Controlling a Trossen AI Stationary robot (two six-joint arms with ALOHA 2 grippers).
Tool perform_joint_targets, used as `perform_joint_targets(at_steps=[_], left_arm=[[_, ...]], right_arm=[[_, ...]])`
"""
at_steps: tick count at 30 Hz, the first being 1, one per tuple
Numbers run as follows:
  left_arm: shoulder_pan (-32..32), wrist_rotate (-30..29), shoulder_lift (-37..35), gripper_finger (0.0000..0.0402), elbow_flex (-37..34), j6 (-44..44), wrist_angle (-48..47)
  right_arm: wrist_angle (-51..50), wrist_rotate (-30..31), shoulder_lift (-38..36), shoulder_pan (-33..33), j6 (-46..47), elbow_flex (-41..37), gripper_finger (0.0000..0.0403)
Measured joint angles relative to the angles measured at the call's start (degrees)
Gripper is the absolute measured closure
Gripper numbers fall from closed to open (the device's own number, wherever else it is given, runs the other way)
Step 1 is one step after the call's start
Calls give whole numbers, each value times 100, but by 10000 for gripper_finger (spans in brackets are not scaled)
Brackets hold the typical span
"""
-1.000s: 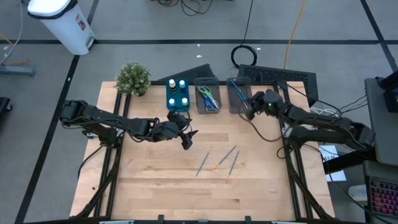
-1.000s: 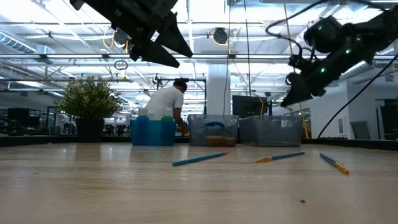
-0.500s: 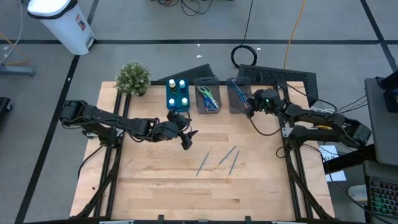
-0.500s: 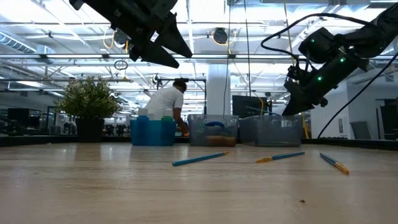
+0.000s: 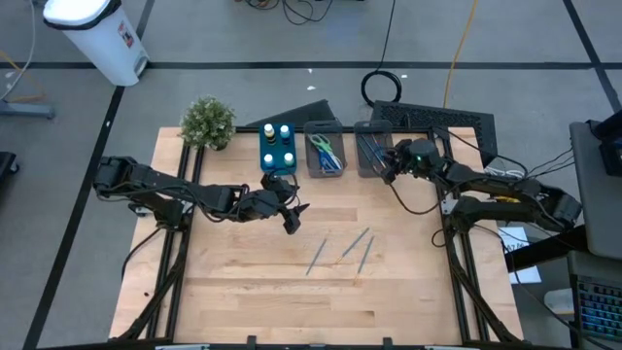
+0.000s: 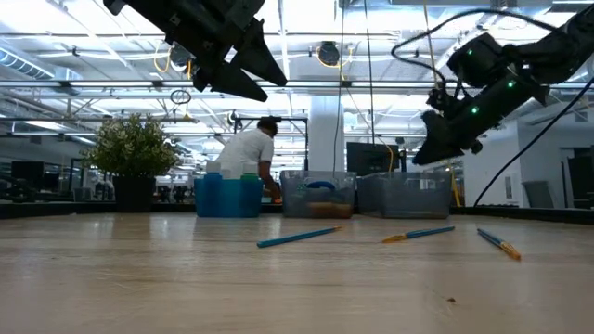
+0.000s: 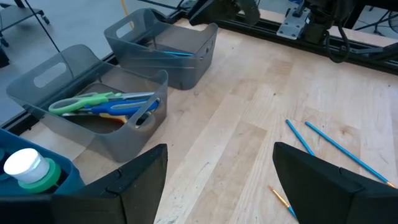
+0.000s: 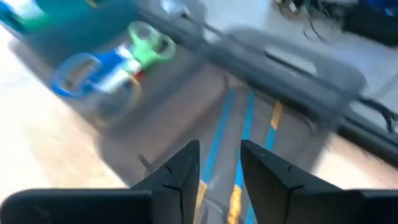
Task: Pick & Place Paint Supplies
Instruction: Put the blue paint brush into the right black bin
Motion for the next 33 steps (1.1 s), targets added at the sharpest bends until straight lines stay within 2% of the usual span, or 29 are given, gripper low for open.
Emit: perform_joint_targets(at_steps=[6,11,15,20,25,29,33], left_arm=[[0,0,0,101,0,2,2],[0,17,0,101,0,-93,3],[-31,270,195,101,0,-320,100],[-167,369,1220,101,4,-558,1089],[-291,1053,2553,101,97,-155,2560],[-382,870,3247,101,483,-69,2347],[-387,633,3629,101,948,-70,1663]], right_arm=[[865,7,-269,655,-2,0,271],[1456,-4,-276,1546,-73,0,258],[1535,5,-272,2260,-119,0,253],[1788,26,-272,2807,39,0,257],[2232,47,-272,3006,40,0,265],[2344,62,-272,3007,42,0,268],[2224,64,-267,3003,40,0,268]])
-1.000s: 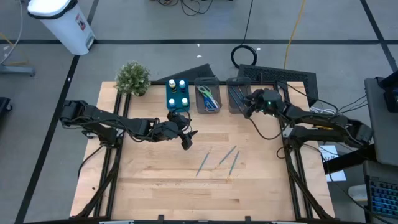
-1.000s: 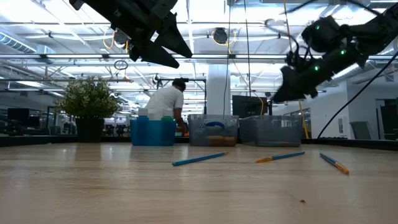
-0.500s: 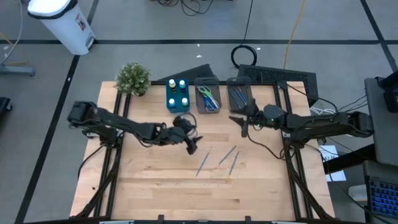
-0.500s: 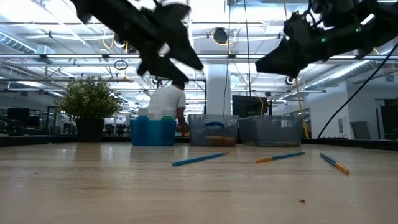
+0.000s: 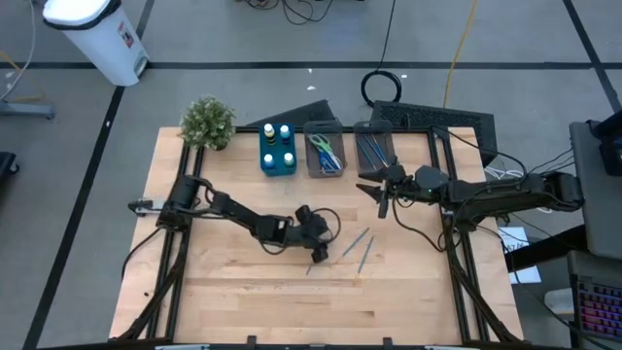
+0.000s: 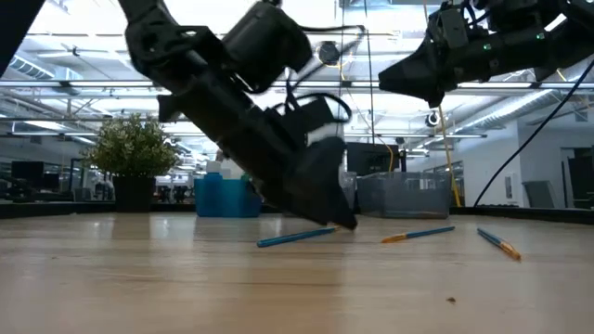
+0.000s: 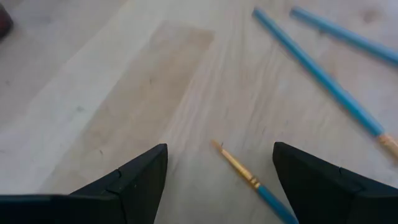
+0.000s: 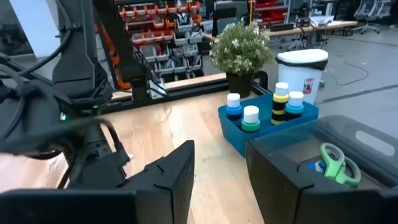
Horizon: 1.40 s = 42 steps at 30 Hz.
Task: Pick & Place Paint Supplies
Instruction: Put the blue paint brush into the right black bin
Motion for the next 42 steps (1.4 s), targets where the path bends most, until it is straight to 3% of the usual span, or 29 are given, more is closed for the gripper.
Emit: perform_joint_targets(at_steps=[7,10,23,25,34,42], left_arm=[[-11,-33,282,102,568,-143,-1154],[-9,10,288,124,581,-445,-1327],[59,57,300,370,560,-1211,-1748],[53,98,301,393,560,-1204,-1742],[90,246,94,398,542,-776,-1768],[101,306,-797,400,514,-366,-2223]], right_arm=[[-15,0,40,0,2,0,269],[-25,0,42,0,8,-2,269],[-119,-11,42,0,148,-2,269],[-130,-11,42,0,146,-2,269],[-305,-15,42,0,146,-2,269],[-303,-17,42,0,148,-2,269]])
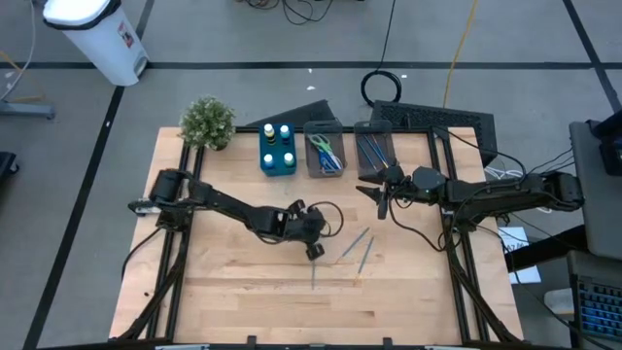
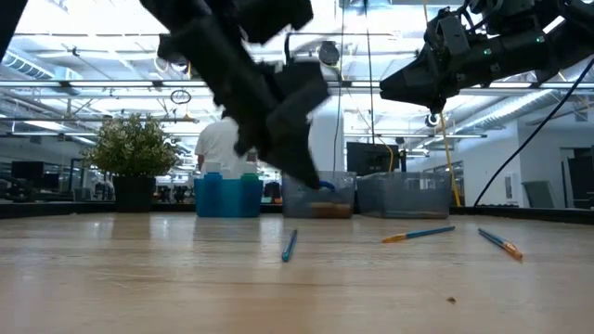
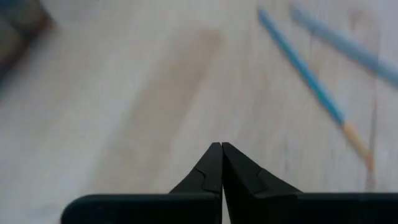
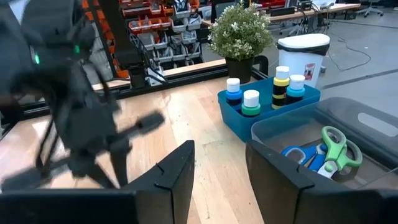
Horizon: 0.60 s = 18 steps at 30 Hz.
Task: Pick & Place Paint Supplies
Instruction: Put the blue paint brush into the right black bin
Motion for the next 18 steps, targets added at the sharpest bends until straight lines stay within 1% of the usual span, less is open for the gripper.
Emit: perform_joint_targets(at_steps=[3,5,8,11,14,16,18], left_arm=[[11,-258,-322,400,12,41,-180],[6,-294,-456,400,10,67,-264],[4,269,-641,392,14,-153,-396],[-31,760,-584,366,19,-699,-462],[-122,843,-400,332,14,-829,-456],[-173,861,-220,309,14,-640,-402],[-247,875,-23,289,14,-101,-277]], right_arm=[[-15,-1,0,0,0,0,269],[-30,-4,0,0,0,0,269],[-27,-4,0,0,0,0,269],[-25,-4,0,0,0,0,269],[-24,-4,0,0,0,0,269],[11,-4,0,0,0,0,269],[11,-7,0,0,0,-4,269]])
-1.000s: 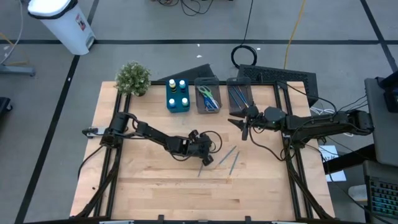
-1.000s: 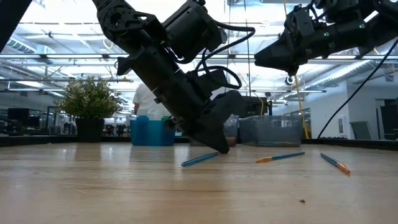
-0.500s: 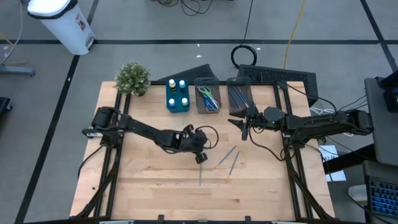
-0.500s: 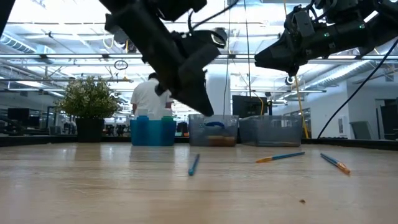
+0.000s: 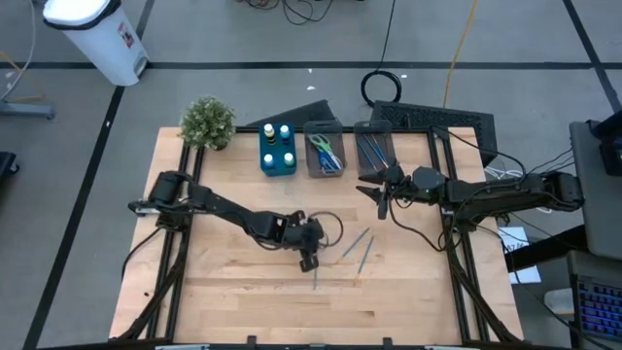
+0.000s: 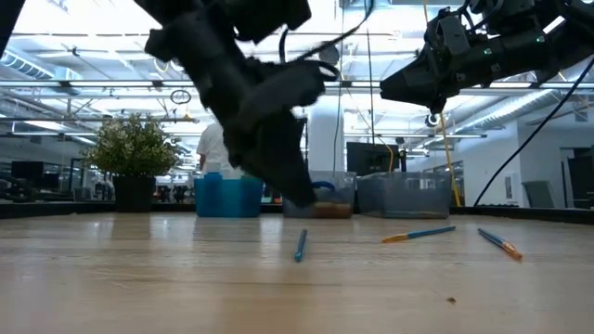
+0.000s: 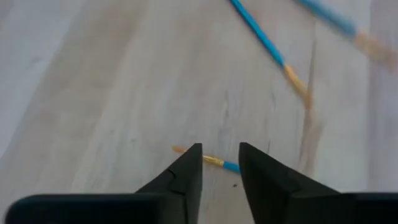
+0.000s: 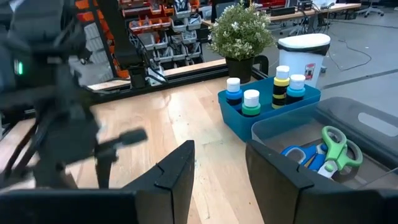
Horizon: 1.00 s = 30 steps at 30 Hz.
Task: Pick & Place Paint Supplies
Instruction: Put the blue paint brush into the right black bin
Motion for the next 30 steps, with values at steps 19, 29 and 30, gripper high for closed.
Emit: perform_joint_targets(at_steps=[19,29,30], left_arm=[[-234,-340,247,281,7,3384,-690],[-318,481,-648,282,-11,2381,-2314],[-374,643,-673,282,-13,2429,-2408]], right_arm=[[-74,0,0,-1,0,0,269],[-139,-15,2,0,2,0,269],[-133,-19,2,-2,4,0,269]])
